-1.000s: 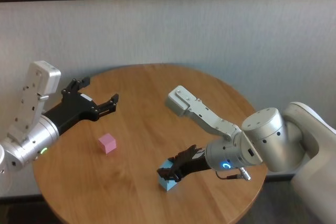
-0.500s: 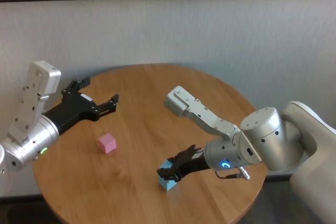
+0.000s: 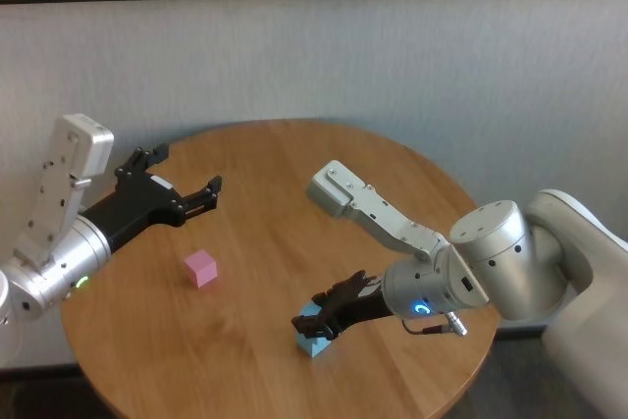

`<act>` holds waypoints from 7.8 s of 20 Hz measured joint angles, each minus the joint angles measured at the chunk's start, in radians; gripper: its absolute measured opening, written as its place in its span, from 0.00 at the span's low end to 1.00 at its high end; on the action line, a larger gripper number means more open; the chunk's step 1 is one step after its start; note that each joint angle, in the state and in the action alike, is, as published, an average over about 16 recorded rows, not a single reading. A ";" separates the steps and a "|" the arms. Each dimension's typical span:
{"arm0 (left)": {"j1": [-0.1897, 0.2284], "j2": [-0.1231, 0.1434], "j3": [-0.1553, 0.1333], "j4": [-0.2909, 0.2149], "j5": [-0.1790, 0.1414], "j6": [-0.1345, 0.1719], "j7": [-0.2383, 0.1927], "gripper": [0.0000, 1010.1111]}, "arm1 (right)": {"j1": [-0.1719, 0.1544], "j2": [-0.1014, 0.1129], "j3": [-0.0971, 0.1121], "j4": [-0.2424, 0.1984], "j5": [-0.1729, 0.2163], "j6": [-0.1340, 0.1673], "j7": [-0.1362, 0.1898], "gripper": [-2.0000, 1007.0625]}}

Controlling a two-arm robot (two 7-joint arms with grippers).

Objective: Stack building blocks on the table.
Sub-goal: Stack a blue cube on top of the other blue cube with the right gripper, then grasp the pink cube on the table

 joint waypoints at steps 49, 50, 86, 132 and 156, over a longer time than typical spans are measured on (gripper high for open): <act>0.006 0.021 -0.025 -0.010 -0.041 0.061 -0.058 0.99 | -0.130 -0.031 0.145 -0.009 -0.256 -0.517 -0.410 1.00; 0.006 0.025 -0.028 -0.010 -0.048 0.069 -0.073 0.99 | -0.130 -0.031 0.145 -0.010 -0.255 -0.516 -0.409 1.00; -0.110 0.003 0.085 0.212 -0.021 0.135 -0.315 0.99 | -0.133 -0.031 0.147 -0.020 -0.241 -0.502 -0.405 1.00; -0.244 -0.083 0.100 0.553 0.035 0.070 -0.419 0.99 | -0.133 -0.031 0.147 -0.021 -0.241 -0.501 -0.405 1.00; -0.285 -0.124 0.080 0.652 0.058 0.056 -0.448 0.99 | -0.133 -0.031 0.147 -0.021 -0.241 -0.501 -0.405 1.00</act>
